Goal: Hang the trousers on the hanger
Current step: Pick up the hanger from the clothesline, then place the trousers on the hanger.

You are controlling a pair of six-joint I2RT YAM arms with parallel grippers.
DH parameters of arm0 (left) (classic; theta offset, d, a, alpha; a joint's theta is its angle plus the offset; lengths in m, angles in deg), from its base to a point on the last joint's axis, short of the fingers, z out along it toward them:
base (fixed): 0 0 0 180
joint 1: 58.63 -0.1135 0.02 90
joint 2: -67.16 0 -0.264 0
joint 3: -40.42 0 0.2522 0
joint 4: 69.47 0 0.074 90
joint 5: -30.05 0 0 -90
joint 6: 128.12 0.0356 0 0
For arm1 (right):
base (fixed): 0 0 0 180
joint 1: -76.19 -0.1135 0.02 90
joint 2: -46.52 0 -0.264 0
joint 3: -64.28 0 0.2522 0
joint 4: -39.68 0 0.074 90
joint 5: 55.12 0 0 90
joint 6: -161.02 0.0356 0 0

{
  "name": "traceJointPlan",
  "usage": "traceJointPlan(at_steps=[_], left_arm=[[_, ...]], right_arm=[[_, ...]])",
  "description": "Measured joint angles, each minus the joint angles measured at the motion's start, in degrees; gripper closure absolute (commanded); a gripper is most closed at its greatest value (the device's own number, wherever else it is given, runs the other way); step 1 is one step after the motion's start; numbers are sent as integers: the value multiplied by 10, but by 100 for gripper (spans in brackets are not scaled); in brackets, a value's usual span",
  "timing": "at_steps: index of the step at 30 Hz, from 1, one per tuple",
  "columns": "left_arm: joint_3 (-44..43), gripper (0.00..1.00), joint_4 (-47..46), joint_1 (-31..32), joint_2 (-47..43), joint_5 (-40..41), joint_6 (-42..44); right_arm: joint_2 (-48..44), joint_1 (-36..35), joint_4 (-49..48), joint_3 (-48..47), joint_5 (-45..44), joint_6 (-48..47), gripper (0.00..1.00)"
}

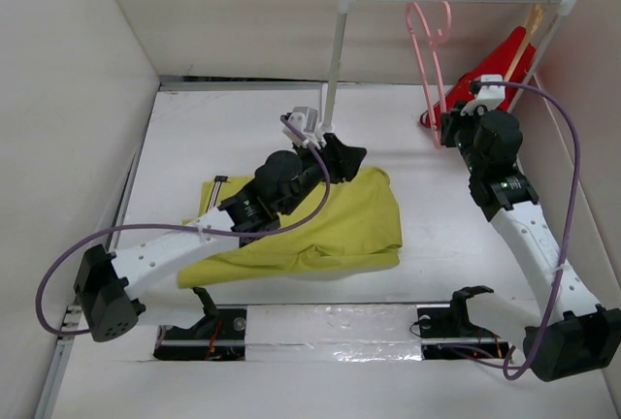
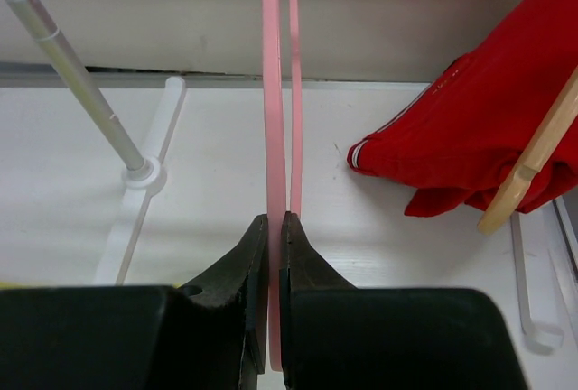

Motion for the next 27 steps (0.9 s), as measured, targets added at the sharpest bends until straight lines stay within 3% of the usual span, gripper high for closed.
traceJointPlan(at_steps=[5, 15, 27], left_arm=[[-105, 49, 24, 5, 86, -16, 15], [-328, 44, 93, 5, 286, -13, 53], [-479, 47, 170, -8, 458, -7, 67]], right_arm=[[-19, -2, -11, 32, 0, 3, 100], [-116, -66, 14, 208, -19, 33, 100], [-151, -131, 38, 289, -49, 52, 100]])
